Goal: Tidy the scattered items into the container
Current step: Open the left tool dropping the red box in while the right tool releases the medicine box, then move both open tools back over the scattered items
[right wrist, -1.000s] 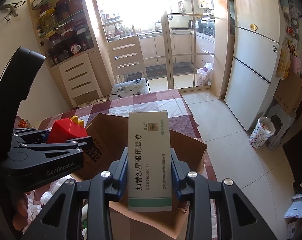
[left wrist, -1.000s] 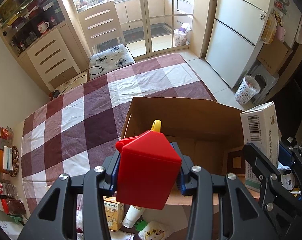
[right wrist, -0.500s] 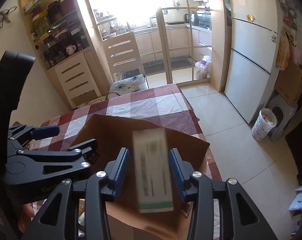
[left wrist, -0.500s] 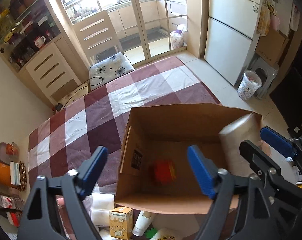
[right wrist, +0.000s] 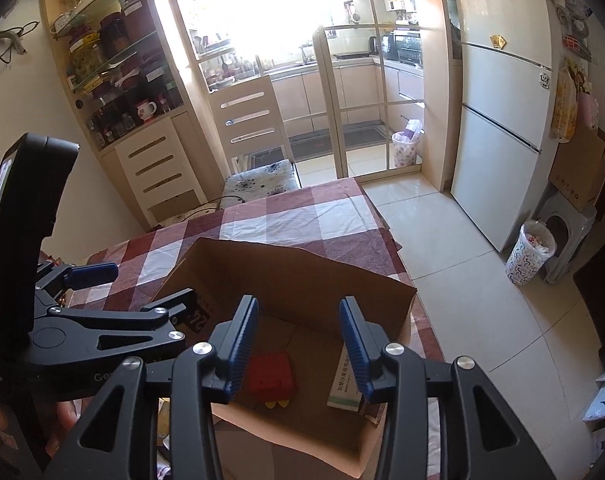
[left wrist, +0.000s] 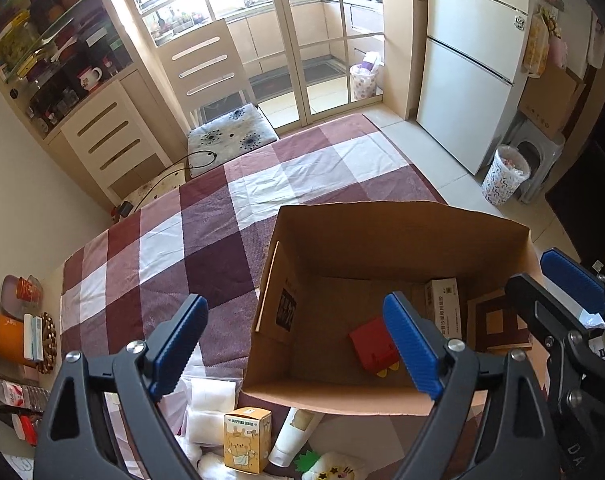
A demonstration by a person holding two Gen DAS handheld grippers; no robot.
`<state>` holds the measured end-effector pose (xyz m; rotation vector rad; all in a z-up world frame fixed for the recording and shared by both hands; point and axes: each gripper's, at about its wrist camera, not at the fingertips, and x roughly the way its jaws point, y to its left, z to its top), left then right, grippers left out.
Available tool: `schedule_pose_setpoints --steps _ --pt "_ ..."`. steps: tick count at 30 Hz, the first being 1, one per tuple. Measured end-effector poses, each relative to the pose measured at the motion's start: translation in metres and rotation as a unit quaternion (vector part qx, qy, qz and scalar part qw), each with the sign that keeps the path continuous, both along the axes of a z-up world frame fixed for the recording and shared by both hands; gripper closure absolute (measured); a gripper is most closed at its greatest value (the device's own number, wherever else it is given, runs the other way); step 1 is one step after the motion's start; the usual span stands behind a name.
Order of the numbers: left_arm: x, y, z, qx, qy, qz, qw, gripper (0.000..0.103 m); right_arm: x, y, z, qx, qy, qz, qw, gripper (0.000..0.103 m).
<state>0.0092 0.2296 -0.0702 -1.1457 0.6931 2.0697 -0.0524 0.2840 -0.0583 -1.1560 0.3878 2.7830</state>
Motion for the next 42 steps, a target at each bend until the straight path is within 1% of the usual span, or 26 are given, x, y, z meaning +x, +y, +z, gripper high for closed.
schedule_pose_setpoints --steps 7,12,21,26,33,37,42 --pt "0.007 -0.012 0.007 0.010 -0.002 0.004 0.9999 0.013 0.008 -0.009 0.008 0.009 0.008 0.014 1.000 0.060" --pt "0.019 -0.028 0.015 0.015 -0.001 0.009 0.9998 0.012 0.020 -0.019 0.017 0.020 0.016 0.024 0.999 0.060" --pt "0.044 -0.074 0.030 0.026 -0.009 0.033 0.9991 0.012 0.055 -0.046 0.037 0.036 0.032 0.046 0.998 0.060" --pt "0.062 -0.099 0.044 0.039 -0.002 0.045 0.9982 0.012 0.077 -0.061 0.050 0.045 0.047 0.055 0.996 0.060" --pt "0.081 -0.123 0.062 0.056 0.014 0.059 0.9966 0.012 0.106 -0.076 0.066 0.056 0.068 0.062 0.994 0.060" --pt "0.090 -0.132 0.069 0.062 0.025 0.064 0.9957 0.012 0.117 -0.081 0.068 0.061 0.071 0.066 0.993 0.060" --pt "0.099 -0.141 0.070 0.067 0.026 0.069 0.9951 0.012 0.128 -0.086 0.069 0.070 0.071 0.069 0.993 0.060"
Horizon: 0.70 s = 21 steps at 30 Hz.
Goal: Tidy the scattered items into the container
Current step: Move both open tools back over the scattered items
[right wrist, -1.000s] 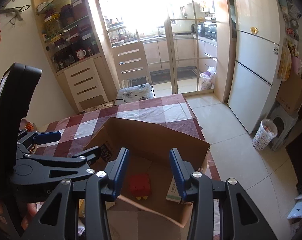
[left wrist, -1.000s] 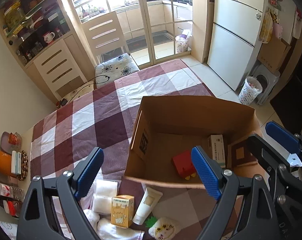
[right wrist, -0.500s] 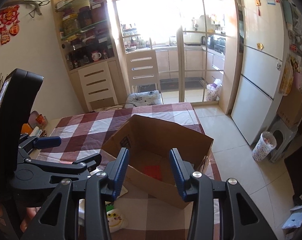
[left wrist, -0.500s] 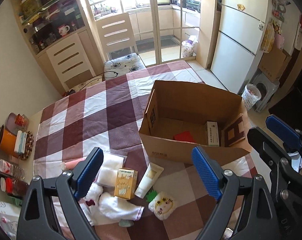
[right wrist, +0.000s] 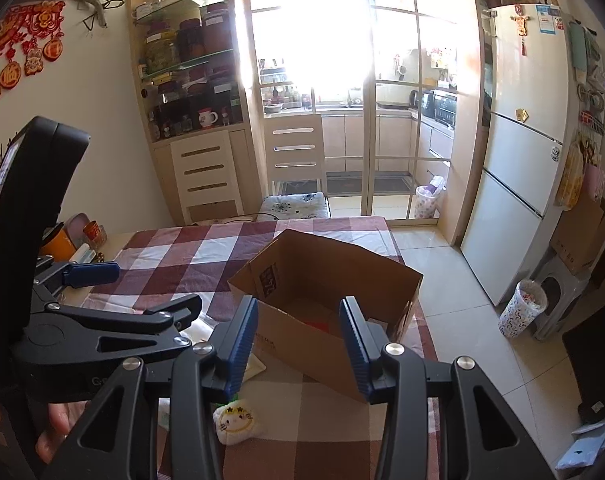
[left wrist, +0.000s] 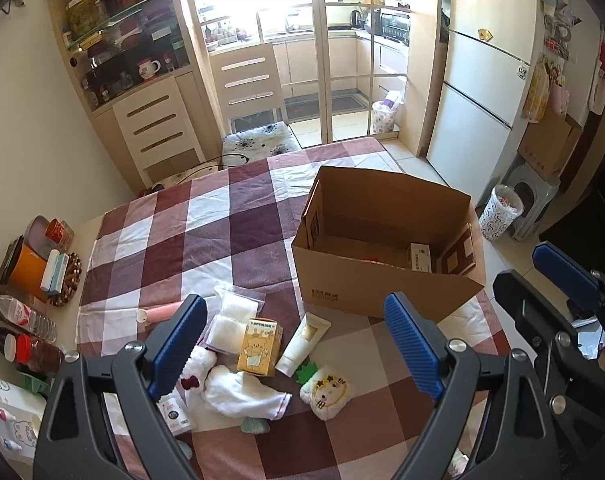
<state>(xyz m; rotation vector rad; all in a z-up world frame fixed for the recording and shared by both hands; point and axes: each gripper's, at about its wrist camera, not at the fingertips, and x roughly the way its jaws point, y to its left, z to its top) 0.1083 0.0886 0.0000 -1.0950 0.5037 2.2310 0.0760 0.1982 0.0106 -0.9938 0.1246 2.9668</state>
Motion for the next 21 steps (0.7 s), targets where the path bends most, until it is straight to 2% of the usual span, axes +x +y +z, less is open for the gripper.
schedule_pose_setpoints --steps 9,15,21 --pt "0.006 -0.016 -0.016 -0.014 -0.013 0.019 0.9996 0.012 0.007 -0.011 -0.013 0.010 -0.021 0.019 1.000 0.058" --pt "0.000 -0.042 -0.048 -0.042 -0.036 0.052 0.9971 0.012 0.007 -0.029 -0.040 0.019 -0.044 0.060 0.997 0.058" --pt "-0.004 -0.087 -0.090 -0.069 -0.058 0.095 0.9914 0.012 0.007 -0.050 -0.074 0.023 -0.069 0.108 0.991 0.058"
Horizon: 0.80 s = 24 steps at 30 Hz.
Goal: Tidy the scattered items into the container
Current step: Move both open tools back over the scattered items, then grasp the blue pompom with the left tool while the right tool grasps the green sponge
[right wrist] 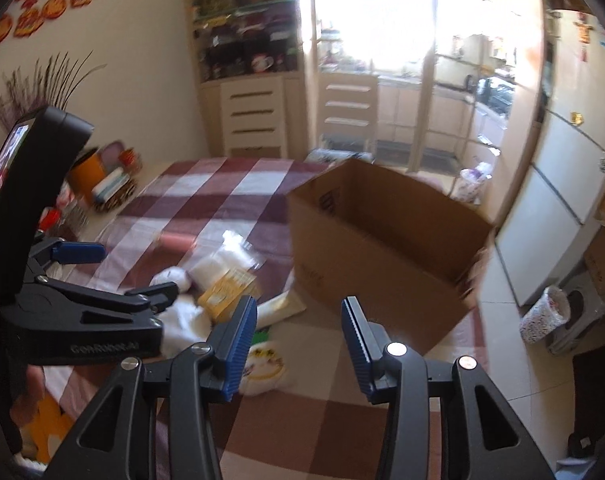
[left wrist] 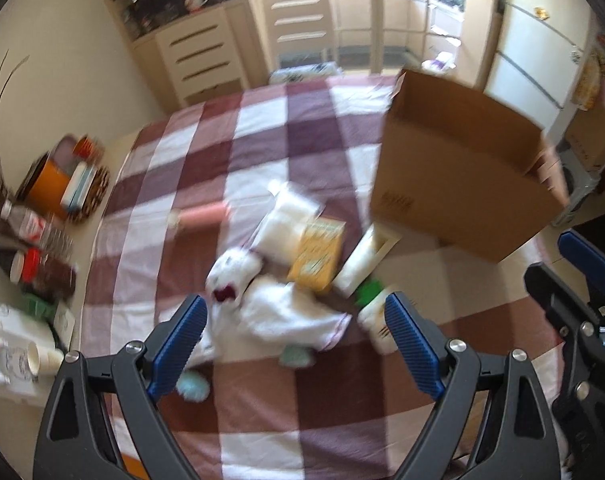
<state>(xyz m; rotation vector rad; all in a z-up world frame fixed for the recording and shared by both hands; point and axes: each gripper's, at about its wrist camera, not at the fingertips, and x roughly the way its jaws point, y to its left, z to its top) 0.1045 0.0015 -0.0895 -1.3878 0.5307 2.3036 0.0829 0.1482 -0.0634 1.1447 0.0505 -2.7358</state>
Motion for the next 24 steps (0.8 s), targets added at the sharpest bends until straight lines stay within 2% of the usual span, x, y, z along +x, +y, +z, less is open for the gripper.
schedule_pose_setpoints --steps 5,9,12,14,19,24 --pt "-0.004 -0.054 -0.037 -0.023 -0.020 0.053 0.9981 0.012 0.004 -0.017 -0.032 0.012 -0.026 0.036 0.999 0.058" --pt "-0.007 -0.104 -0.067 -0.038 -0.039 0.105 0.9930 0.012 0.007 -0.025 -0.058 0.025 -0.049 0.050 0.997 0.058" --pt "-0.012 -0.135 -0.084 -0.019 -0.070 0.140 0.9874 0.012 0.009 -0.031 -0.075 0.028 -0.068 0.056 0.996 0.058" --pt "-0.017 -0.161 -0.098 -0.003 -0.092 0.178 0.9797 0.012 0.011 -0.036 -0.086 0.031 -0.083 0.060 0.994 0.058" --pt "-0.021 -0.184 -0.120 -0.012 -0.080 0.193 0.9779 0.012 0.009 -0.052 -0.102 0.033 -0.104 0.071 0.992 0.058" --pt "-0.031 -0.184 -0.149 0.011 -0.110 0.191 0.9752 0.012 0.008 -0.069 -0.110 0.039 -0.114 0.087 0.989 0.058"
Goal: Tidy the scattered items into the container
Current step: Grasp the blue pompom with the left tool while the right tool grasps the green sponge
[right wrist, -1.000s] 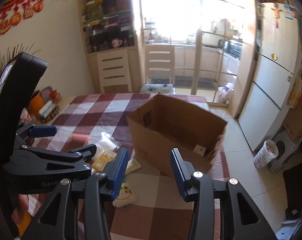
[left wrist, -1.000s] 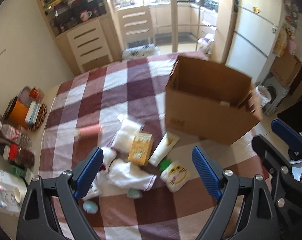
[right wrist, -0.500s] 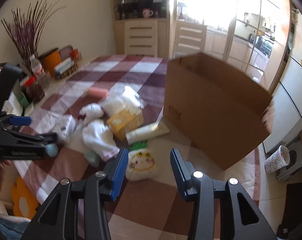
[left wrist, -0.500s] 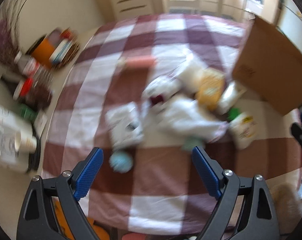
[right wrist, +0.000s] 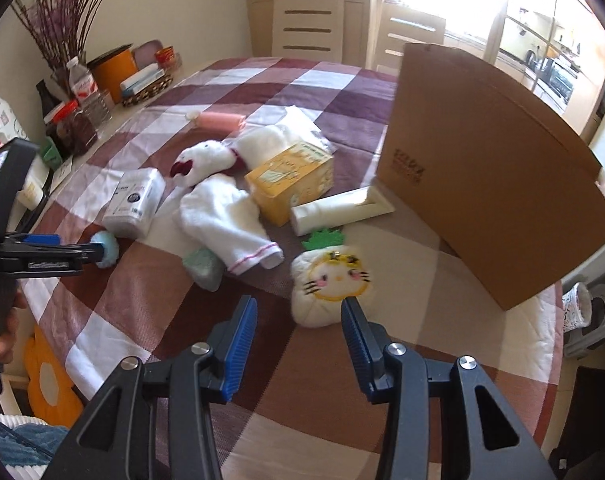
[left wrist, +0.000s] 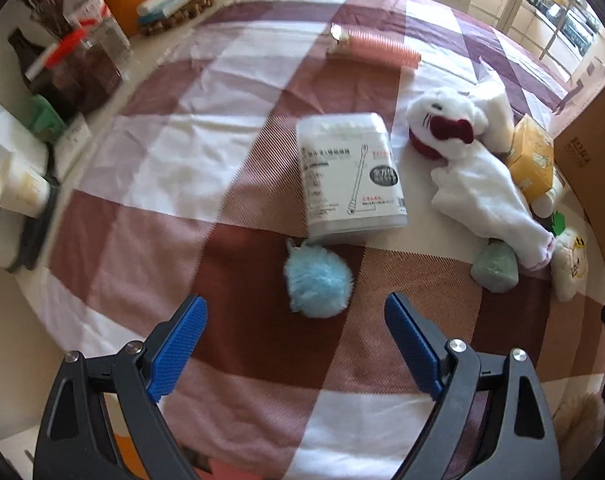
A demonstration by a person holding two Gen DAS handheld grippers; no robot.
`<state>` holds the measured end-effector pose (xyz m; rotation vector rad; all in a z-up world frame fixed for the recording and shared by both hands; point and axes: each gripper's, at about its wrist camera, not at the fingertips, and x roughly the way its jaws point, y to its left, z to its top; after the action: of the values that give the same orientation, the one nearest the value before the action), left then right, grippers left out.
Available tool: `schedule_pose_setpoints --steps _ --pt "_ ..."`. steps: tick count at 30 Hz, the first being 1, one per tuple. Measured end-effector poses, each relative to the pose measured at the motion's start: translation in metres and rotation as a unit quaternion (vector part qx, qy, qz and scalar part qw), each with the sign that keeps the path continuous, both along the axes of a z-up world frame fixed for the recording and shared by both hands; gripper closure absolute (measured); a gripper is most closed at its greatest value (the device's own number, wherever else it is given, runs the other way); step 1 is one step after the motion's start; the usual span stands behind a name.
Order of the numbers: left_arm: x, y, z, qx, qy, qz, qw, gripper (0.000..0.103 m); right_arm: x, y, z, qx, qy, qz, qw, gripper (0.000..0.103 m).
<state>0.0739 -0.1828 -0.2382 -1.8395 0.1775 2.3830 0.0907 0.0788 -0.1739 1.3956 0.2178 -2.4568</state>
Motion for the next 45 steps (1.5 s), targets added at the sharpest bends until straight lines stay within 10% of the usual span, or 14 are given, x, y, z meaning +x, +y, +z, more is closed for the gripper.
schedule_pose_setpoints --steps 6,14,26,45 --pt "-0.012 0.013 -0.026 0.007 -0.009 -0.007 0.9999 0.015 -0.001 -0.010 -0.006 0.008 -0.010 0.004 1.000 0.058" --pt "-0.012 0.002 -0.028 0.013 0.001 -0.011 0.9998 0.071 -0.010 -0.009 -0.014 0.006 -0.010 -0.009 1.000 0.058" --pt "-0.013 -0.016 -0.022 -0.005 0.008 -0.027 0.9996 0.076 -0.023 -0.082 -0.060 -0.009 -0.059 0.101 0.993 0.058" --pt "-0.016 -0.022 -0.025 0.014 0.000 -0.055 0.9984 0.074 -0.039 -0.100 -0.076 -0.015 -0.046 0.092 0.995 0.061"
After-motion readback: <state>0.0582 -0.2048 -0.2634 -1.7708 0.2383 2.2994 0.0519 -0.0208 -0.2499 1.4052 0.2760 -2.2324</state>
